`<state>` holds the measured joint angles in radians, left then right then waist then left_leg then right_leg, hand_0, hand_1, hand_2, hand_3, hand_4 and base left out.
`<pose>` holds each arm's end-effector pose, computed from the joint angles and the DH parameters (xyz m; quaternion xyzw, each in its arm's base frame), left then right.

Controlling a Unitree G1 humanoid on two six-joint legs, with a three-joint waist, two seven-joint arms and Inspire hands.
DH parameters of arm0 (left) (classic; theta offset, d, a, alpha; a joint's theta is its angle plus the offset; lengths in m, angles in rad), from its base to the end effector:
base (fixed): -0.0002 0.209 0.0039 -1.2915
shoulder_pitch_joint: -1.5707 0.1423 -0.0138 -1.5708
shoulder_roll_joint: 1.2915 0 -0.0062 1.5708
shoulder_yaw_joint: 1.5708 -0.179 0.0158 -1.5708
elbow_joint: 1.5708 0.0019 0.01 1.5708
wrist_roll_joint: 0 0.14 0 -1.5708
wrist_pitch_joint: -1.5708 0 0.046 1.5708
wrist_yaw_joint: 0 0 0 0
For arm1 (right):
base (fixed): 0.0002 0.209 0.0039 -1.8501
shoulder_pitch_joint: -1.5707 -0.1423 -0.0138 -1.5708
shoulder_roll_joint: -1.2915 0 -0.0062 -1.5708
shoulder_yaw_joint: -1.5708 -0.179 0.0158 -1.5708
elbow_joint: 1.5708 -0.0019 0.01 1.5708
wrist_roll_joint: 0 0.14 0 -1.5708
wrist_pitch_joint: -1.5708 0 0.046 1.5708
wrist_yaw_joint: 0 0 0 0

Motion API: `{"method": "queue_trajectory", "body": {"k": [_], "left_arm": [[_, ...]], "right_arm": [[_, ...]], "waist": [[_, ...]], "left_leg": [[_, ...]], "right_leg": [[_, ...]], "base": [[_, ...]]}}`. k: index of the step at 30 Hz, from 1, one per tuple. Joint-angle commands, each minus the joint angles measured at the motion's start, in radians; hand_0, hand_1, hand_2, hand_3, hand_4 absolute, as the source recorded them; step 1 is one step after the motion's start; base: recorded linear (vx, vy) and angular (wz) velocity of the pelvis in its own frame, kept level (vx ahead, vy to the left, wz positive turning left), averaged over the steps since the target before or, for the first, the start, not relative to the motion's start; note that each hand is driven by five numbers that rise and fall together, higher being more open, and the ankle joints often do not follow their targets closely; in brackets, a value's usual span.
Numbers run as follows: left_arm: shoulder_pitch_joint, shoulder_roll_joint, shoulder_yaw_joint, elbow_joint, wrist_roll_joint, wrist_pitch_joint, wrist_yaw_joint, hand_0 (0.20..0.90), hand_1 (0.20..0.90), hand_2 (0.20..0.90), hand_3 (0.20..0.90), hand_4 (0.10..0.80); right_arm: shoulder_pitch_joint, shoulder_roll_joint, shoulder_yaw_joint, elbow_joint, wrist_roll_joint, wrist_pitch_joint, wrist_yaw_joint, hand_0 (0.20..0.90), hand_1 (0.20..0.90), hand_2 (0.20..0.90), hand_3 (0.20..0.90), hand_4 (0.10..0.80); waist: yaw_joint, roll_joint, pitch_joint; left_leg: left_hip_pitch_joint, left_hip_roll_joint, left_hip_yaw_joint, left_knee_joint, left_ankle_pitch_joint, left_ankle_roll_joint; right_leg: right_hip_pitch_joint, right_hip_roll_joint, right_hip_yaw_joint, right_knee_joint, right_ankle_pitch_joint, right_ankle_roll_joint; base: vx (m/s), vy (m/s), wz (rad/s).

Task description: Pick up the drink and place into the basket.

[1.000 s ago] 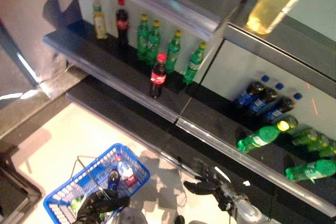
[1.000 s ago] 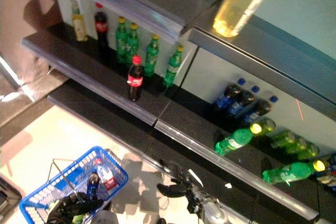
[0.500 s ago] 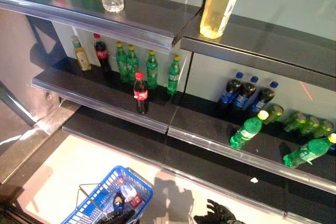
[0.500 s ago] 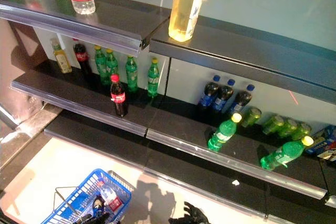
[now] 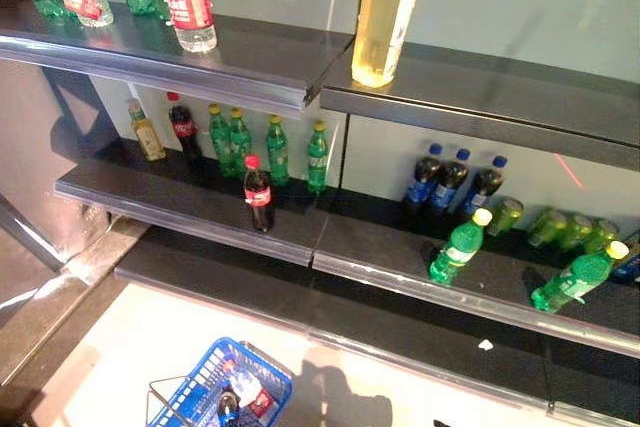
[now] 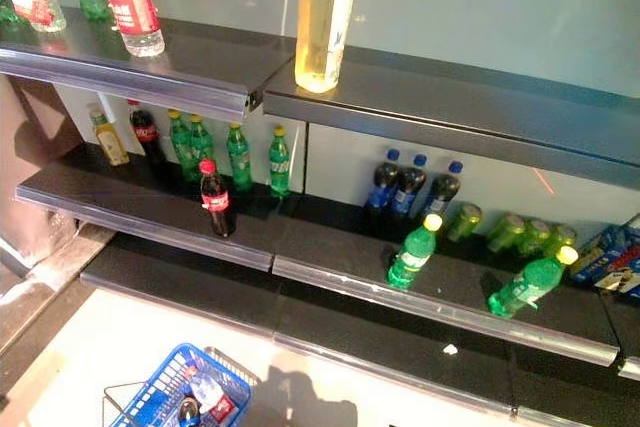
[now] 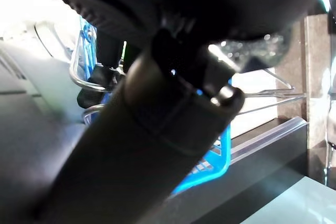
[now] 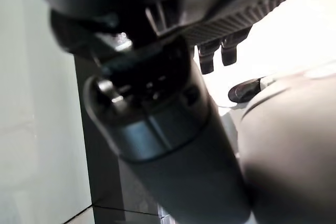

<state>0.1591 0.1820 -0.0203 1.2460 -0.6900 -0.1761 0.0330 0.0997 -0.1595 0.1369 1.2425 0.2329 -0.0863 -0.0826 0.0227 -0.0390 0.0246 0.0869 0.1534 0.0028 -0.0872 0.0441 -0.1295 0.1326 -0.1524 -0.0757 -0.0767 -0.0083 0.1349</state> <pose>0.0160 0.2184 -0.1192 -0.1579 0.5219 0.2992 0.7830 0.0366 -0.1981 -0.1224 -0.0320 0.5836 -0.1022 0.8050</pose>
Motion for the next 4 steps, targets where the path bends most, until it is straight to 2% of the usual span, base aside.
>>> {"method": "queue_trajectory", "body": {"k": [1, 4], "left_arm": [[-0.097, 0.012, 0.018, -0.068, 0.01, -0.155, -0.035, 0.3, 0.3, 0.3, 0.2, 0.1], [-0.1, 0.011, 0.013, -0.067, 0.006, -0.148, -0.033, 0.3, 0.3, 0.3, 0.2, 0.1]], "right_arm": [[-0.025, -0.033, 0.001, 0.042, -0.038, -0.024, -0.058, 0.9, 0.9, 0.9, 0.9, 0.8], [-0.027, -0.032, 0.004, 0.047, -0.039, -0.01, -0.069, 0.9, 0.9, 0.9, 0.9, 0.8]], "waist": [[0.019, 0.022, 0.025], [0.02, 0.022, 0.027]], "left_leg": [[-0.032, 0.041, 0.018, 0.0, 0.029, 0.009], [-0.033, 0.039, 0.016, 0.0, 0.027, 0.01]], "right_leg": [[-0.049, -0.093, -0.02, 0.03, 0.082, 0.031], [-0.05, -0.094, -0.021, 0.026, 0.085, 0.032]], "base": [[0.0, 0.0, 0.0], [0.0, 0.0, 0.0]]}}
